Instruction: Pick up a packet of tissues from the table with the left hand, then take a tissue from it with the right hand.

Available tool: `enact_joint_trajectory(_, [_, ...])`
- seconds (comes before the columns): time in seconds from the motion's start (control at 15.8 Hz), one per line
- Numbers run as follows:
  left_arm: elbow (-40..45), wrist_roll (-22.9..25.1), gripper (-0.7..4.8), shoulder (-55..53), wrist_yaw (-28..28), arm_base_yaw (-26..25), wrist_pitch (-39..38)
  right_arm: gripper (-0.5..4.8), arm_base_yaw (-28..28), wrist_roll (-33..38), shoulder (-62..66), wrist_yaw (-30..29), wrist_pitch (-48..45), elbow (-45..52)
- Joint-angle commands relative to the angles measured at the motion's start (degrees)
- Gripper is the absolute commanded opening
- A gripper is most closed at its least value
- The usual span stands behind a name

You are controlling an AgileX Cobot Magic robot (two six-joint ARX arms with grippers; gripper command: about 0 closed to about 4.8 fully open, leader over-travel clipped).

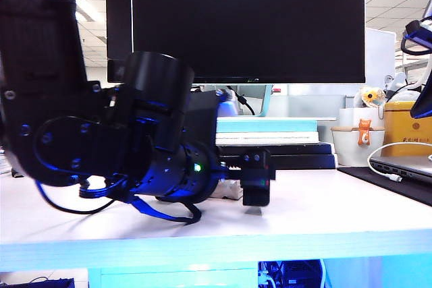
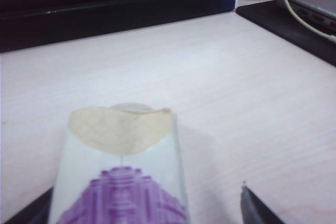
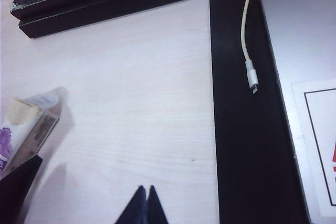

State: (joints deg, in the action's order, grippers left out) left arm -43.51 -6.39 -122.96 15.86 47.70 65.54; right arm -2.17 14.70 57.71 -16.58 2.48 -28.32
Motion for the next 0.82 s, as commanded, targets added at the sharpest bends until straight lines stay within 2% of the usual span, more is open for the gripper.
enact_joint_trajectory(0.06, [-2.1,3.4,3.98,-0.3,-0.7,0.0,-6.7,-0.06,0.0,-0.2,-0.2,0.0,-1.0,0.7])
enact_joint_trajectory(0.13, [-3.0,3.4,3.31,-0.3,-0.7,0.0,-8.8,-0.06,0.0,-0.2,-0.2,0.0,-1.1,1.0])
enact_joint_trajectory(0.25, [-4.4,3.4,2.68,-0.3,-0.7,0.0,-11.2,-0.06,0.0,-0.2,-0.2,0.0,-1.1,1.4])
enact_joint_trajectory(0.38, [-5.5,3.5,2.52,-0.2,-1.0,0.0,-12.7,-0.06,0.0,-0.2,-0.2,-0.1,-1.5,1.4])
enact_joint_trajectory(0.7, [-5.7,14.9,2.20,6.8,-7.1,-0.1,-18.8,-0.06,0.0,0.7,-0.2,-0.7,-3.1,1.3])
enact_joint_trajectory(0.82, [-5.7,16.9,1.99,10.8,-11.1,-0.6,-22.6,-0.06,0.0,2.4,-0.2,-3.6,-4.0,1.3])
